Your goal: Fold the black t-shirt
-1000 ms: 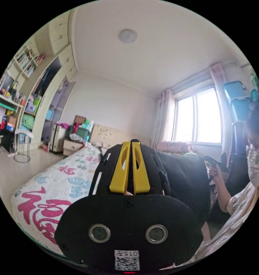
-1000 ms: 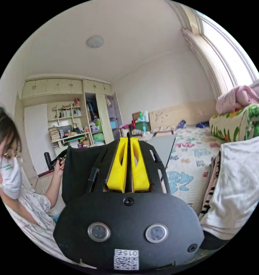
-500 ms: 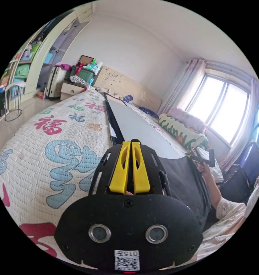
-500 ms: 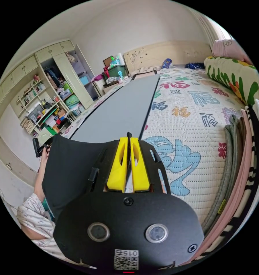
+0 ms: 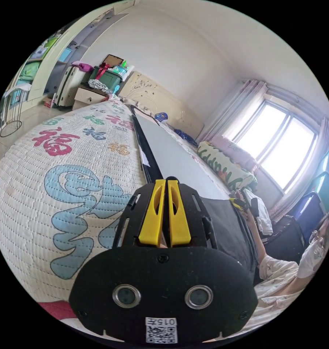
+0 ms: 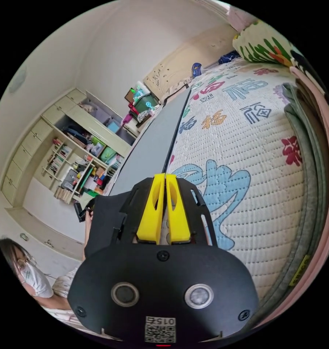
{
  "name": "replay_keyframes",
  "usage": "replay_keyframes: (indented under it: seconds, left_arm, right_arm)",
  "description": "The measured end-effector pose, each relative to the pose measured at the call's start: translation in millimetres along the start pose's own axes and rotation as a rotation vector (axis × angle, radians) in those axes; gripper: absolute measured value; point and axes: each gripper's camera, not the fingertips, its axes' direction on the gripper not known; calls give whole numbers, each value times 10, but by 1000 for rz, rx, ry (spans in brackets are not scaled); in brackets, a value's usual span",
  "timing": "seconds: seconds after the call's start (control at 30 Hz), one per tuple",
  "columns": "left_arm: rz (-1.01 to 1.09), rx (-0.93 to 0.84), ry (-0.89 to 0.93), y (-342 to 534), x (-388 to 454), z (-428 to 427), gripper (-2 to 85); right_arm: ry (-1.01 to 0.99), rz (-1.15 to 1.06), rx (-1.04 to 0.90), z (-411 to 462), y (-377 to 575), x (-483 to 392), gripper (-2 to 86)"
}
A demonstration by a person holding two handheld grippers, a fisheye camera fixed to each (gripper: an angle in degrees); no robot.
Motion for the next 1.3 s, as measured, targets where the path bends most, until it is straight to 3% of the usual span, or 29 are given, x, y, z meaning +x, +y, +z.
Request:
replay_keyframes:
  seconds: [0.3,1.3]
  left_arm:
    - [-56,31,124,-266,289,-365,1]
    - [-33,119,64,-549,1654,-1138,46]
  right_arm:
    - [-42,41,107,-632,-183,-475,-4]
    - [-160,54,160,-1324,-304,-1655,7]
